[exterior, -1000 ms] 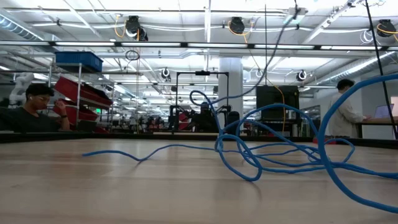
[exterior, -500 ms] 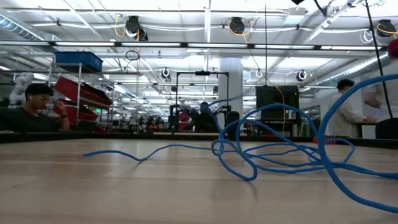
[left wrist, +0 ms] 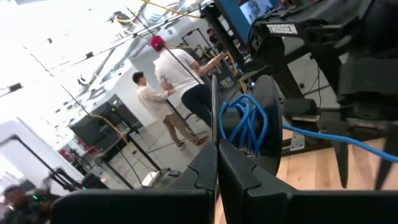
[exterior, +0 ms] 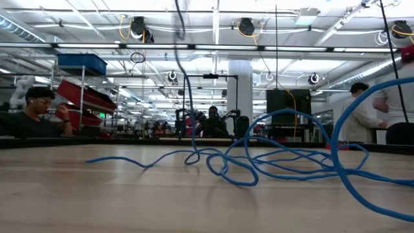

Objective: Coil cords
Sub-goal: Uncoil the blue wire from the black spool

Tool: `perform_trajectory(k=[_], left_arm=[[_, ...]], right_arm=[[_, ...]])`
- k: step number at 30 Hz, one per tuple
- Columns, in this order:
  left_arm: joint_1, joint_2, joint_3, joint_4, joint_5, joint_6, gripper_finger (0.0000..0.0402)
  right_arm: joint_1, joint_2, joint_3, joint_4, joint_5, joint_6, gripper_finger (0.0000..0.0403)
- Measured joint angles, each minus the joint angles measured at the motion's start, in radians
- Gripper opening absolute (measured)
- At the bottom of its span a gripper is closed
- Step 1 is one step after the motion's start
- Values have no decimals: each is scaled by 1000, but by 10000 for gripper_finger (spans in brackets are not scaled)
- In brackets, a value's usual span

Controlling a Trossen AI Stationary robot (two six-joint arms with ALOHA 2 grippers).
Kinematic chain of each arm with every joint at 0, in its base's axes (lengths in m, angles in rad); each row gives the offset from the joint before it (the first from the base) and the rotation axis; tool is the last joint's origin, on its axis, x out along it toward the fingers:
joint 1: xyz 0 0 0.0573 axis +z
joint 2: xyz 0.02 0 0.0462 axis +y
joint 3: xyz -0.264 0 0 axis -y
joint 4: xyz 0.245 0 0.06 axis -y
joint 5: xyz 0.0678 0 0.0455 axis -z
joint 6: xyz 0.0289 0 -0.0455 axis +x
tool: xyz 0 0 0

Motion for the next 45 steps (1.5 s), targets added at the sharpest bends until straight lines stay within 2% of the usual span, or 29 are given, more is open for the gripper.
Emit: perform_trajectory(k=[4,6,12,15,18,20,32,36,41,45], left_arm=[[12,0,0,-11,17,-71,8],[13,0,0,-28,19,-89,8],[15,0,0,-71,43,-133,8],[15,0,0,-84,58,-157,8],[15,0,0,-85,59,-158,8],[15,0,0,-86,59,-159,8],[19,1,0,-134,91,-211,8],[21,1,0,-137,119,-212,8],[21,1,0,-137,120,-212,8],[21,1,0,-167,118,-217,8]], right_arm=[[-2,37,0,263,99,-212,128],[-5,58,0,360,106,-291,129],[-38,117,0,576,111,-467,130],[-55,141,0,653,185,-515,130],[-60,156,0,659,299,-541,130],[-61,159,0,655,336,-566,130],[-90,157,0,687,279,-572,127],[-98,157,0,687,252,-560,93],[-94,157,0,687,228,-569,13],[-76,157,0,688,228,-580,6]])
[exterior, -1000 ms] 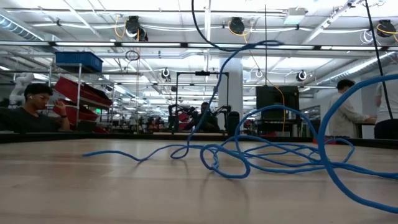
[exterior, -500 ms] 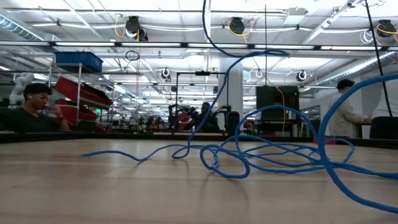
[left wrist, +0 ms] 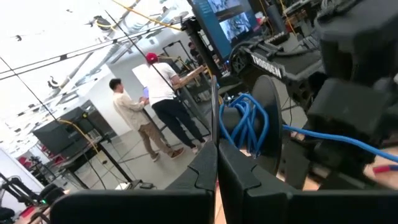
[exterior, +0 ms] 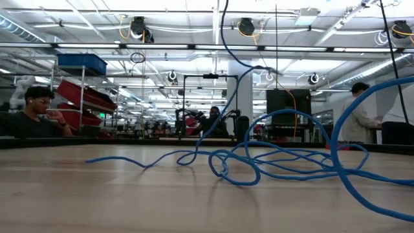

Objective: Coil cords
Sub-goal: Uncoil the blue wire from the black spool

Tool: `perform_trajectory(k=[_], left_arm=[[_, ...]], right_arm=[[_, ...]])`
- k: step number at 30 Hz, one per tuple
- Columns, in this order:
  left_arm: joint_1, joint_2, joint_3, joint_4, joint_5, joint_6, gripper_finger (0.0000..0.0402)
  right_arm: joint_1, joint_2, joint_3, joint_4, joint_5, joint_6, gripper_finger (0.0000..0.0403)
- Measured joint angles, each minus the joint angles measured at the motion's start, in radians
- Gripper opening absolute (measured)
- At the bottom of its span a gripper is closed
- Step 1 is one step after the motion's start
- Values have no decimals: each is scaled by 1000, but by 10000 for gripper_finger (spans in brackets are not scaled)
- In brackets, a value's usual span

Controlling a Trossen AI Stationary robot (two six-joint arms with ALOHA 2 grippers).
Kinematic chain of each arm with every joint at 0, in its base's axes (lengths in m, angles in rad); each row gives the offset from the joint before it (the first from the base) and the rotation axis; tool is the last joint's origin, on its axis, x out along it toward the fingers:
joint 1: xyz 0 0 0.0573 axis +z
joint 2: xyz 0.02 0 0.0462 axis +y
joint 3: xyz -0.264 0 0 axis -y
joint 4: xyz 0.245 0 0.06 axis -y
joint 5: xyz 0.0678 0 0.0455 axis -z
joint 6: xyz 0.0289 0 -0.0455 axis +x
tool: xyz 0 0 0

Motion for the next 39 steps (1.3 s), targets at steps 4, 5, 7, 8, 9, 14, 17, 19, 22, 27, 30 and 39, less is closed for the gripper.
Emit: perform_trajectory(k=[4,5,7,8,9,14,17,19,22,27,30,39], left_arm=[[8,0,0,-52,-49,-3,8],[10,0,0,-61,-66,-5,8],[16,0,0,-76,-91,-5,8],[17,0,0,-82,-103,-5,8],[18,0,0,-95,-116,-9,8],[22,1,0,-184,-122,-21,8],[22,1,0,-238,-122,-21,8],[17,1,0,-277,-122,-21,8],[4,1,0,-321,-121,-20,8],[-26,1,0,-323,-114,36,8],[-51,1,0,-322,-115,75,8],[-151,1,0,-154,-122,234,8]], right_arm=[[38,-6,0,9,0,-37,2],[51,-8,0,15,0,-48,1],[74,-11,0,46,1,-76,1],[86,-11,0,69,0,-98,1],[98,-11,0,98,1,-126,1],[154,-11,0,322,29,-332,0],[188,-11,0,465,113,-500,0],[208,-11,0,542,194,-620,0],[229,-28,0,513,227,-645,0],[225,-44,0,469,273,-614,0],[206,-43,0,415,285,-586,0],[154,-43,0,195,390,-446,0]])
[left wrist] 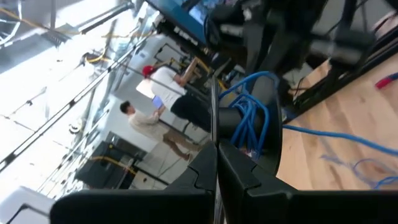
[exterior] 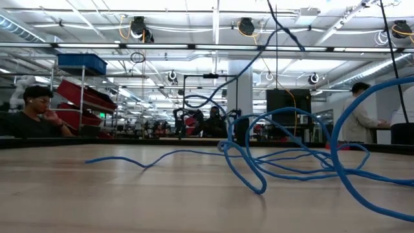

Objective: Coil cords
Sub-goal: Uncoil the blue wire from the black spool

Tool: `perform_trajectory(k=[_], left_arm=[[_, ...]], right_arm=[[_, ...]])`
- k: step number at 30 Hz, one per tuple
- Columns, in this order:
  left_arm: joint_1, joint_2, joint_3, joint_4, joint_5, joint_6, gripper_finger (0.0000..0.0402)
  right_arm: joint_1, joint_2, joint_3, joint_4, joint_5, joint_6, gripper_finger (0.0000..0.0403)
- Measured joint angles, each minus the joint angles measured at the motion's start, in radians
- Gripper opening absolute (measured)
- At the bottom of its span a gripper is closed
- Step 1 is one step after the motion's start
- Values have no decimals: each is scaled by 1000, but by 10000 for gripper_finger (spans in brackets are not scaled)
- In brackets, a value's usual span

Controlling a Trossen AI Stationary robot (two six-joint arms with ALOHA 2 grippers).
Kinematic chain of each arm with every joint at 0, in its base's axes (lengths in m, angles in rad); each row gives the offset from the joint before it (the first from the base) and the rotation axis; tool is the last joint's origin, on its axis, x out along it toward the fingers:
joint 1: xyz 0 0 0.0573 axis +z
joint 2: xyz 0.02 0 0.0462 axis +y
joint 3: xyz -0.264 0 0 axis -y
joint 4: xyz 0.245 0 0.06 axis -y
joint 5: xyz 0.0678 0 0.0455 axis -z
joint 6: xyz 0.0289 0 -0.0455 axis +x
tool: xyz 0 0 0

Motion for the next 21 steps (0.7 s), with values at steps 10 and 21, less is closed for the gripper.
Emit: perform_trajectory(k=[10,21], left_arm=[[-98,0,0,109,6,91,8],[-117,-1,0,331,263,147,8]], right_arm=[[-36,0,0,-156,12,103,0],[-106,1,0,-720,-167,690,0]])
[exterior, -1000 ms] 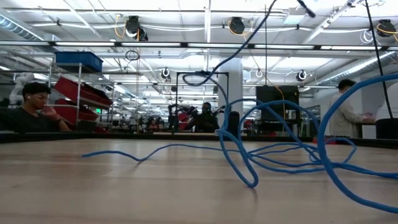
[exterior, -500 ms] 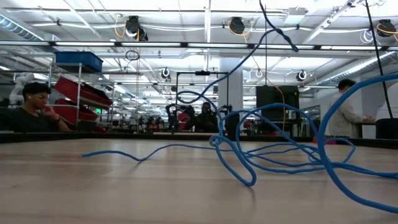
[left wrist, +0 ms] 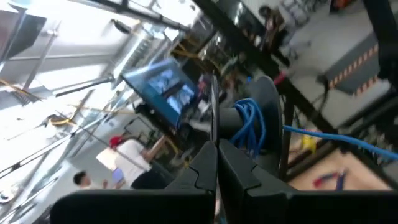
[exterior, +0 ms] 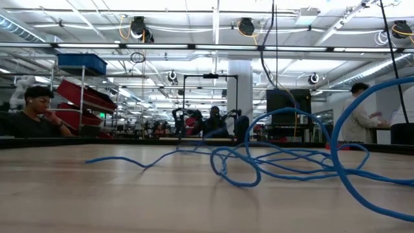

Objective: Coil cords
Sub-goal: Uncoil the blue wire from the black spool

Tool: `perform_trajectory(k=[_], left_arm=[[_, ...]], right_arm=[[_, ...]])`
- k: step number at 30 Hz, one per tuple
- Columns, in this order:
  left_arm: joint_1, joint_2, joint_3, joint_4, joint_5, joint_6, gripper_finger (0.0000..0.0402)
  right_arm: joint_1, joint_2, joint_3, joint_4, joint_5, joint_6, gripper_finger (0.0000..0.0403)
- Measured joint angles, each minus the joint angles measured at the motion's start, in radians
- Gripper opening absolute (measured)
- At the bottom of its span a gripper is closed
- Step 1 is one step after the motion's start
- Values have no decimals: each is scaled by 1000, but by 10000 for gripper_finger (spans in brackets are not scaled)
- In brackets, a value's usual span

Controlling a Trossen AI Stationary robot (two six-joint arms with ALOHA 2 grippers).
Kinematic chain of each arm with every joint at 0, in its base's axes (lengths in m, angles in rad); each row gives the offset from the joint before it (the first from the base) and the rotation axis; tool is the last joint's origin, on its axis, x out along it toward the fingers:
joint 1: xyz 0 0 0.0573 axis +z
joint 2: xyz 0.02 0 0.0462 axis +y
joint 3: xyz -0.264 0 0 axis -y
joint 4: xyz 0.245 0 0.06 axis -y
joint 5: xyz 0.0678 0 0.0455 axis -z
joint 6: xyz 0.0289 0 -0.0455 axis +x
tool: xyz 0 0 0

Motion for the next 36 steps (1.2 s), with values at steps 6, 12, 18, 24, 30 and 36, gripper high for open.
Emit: perform_trajectory(k=[6,12,18,24,30,36], left_arm=[[44,0,0,4,4,-33,8],[119,0,0,-15,-121,-60,8],[213,0,0,-11,-341,-165,8],[274,0,0,-25,-341,-235,8],[292,0,0,-91,-235,-315,8],[292,0,0,-111,-120,-348,8]], right_arm=[[-48,1,0,-173,-172,217,0],[-42,-1,0,-192,-198,213,29],[-17,-12,0,-246,-245,219,69],[-2,-68,0,-257,-370,283,89],[21,-145,0,-239,-559,327,91],[67,-191,0,-192,-583,302,91]])
